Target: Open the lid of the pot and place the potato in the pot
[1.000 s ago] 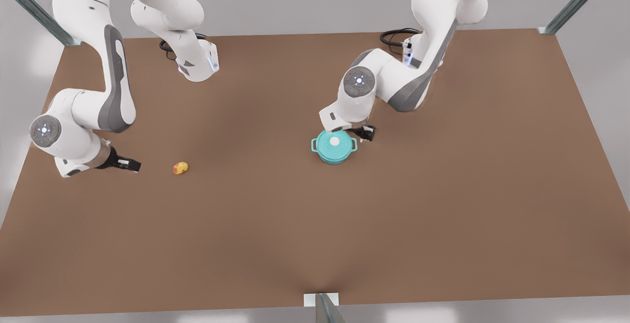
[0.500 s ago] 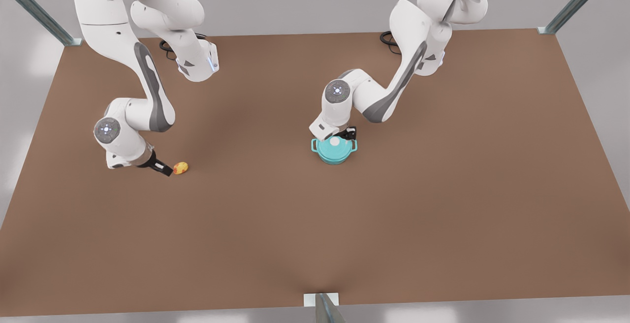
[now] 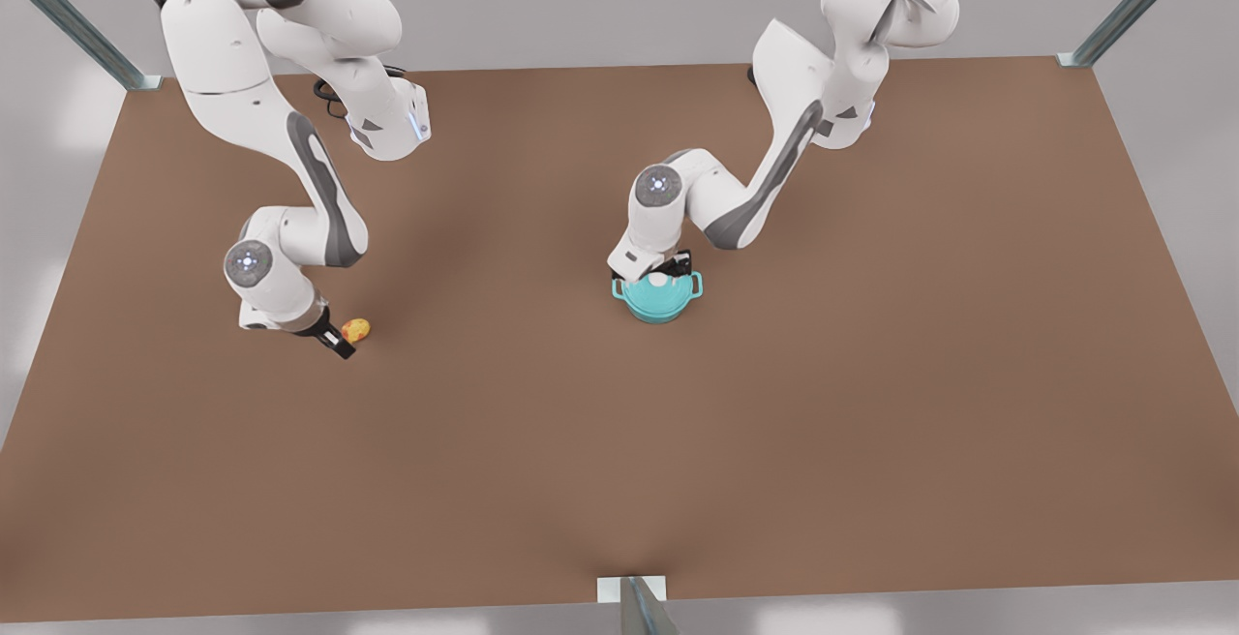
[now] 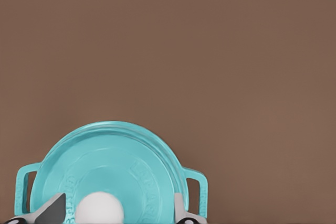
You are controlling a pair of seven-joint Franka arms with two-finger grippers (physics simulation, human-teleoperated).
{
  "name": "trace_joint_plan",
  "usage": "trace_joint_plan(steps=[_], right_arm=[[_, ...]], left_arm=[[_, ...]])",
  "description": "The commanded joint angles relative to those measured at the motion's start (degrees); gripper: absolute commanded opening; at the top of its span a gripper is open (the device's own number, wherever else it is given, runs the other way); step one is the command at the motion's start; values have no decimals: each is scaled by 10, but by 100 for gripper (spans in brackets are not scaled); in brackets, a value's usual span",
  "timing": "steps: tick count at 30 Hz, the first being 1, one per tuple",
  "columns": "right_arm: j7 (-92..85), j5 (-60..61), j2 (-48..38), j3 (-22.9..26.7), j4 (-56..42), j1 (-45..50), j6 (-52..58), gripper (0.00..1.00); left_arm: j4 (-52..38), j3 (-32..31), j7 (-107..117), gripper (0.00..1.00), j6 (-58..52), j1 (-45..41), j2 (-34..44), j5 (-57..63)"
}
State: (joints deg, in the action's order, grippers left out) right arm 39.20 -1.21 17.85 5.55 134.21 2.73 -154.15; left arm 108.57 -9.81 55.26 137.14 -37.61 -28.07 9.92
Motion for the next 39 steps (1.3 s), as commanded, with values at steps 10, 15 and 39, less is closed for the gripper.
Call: trace_joint_plan(steps=[10, 15, 39], right_arm=[[112, 1, -3, 1, 18, 13, -12, 100], [119, 1, 0, 1, 21, 22, -13, 100], [119, 1, 38, 1, 33, 22, -61, 100]], left_arm=[[4, 0, 98, 100, 10, -8, -9, 15], [7, 0, 98, 48, 9, -8, -7, 15], [-231, 91, -438, 100, -310, 226, -28, -48]])
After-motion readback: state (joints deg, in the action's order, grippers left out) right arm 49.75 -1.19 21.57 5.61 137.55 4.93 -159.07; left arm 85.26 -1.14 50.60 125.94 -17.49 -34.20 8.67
